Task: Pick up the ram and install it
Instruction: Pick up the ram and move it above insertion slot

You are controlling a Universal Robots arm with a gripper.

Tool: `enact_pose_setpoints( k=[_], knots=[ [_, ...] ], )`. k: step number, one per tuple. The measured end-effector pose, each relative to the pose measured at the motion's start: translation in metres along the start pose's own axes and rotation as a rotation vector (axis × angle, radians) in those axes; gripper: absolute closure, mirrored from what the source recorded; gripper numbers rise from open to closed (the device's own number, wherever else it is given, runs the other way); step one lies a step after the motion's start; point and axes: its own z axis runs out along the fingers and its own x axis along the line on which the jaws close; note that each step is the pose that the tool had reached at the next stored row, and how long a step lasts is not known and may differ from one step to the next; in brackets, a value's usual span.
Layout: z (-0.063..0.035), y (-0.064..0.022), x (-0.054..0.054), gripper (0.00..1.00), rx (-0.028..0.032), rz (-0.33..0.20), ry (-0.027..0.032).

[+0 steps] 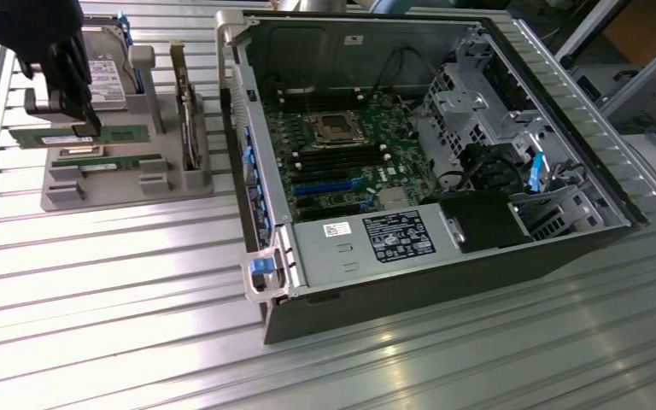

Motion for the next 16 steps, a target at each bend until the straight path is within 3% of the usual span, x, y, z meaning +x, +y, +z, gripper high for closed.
enact_pose_setpoints(
  k=[16],
  knots=[
    [-0.0054,-0.0002,0.0002,0.88,0.0000,0.000,0.0001]
  ],
)
